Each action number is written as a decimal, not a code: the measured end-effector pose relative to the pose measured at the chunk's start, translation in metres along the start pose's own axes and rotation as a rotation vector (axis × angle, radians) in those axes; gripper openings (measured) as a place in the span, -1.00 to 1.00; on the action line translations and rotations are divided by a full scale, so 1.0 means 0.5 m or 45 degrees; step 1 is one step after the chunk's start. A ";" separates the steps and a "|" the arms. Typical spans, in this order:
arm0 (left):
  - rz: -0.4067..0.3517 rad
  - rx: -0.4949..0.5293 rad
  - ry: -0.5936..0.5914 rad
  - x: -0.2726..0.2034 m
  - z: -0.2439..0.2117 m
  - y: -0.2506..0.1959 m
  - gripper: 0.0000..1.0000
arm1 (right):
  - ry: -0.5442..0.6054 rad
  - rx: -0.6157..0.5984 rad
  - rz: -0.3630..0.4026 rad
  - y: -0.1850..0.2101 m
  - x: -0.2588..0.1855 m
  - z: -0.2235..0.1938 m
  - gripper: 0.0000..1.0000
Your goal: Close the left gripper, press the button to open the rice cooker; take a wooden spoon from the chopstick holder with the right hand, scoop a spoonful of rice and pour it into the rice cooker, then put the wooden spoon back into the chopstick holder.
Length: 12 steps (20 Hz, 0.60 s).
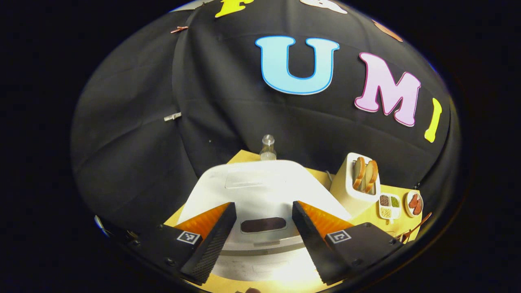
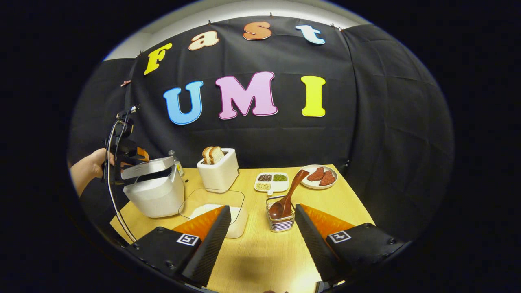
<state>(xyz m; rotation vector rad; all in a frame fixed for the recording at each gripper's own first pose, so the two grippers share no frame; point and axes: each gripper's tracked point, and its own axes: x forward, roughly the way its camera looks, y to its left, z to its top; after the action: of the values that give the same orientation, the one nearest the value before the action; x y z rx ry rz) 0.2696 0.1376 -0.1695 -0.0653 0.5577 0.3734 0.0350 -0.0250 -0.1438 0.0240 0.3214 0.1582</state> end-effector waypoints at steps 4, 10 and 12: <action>-0.032 0.078 0.057 0.028 -0.073 -0.005 0.97 | 0.001 -0.021 -0.018 0.022 -0.019 -0.009 0.97; -0.109 0.156 -0.013 0.036 -0.077 -0.007 0.99 | 0.042 -0.042 -0.107 0.085 -0.071 -0.076 0.97; -0.140 0.161 -0.046 0.035 -0.075 -0.009 1.00 | 0.027 -0.029 -0.111 0.113 -0.097 -0.071 0.97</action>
<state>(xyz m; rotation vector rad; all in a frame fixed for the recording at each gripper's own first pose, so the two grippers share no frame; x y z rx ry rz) 0.2657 0.1332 -0.2106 0.0322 0.5381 0.2314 -0.0301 0.0231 -0.1594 -0.0141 0.3412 0.0761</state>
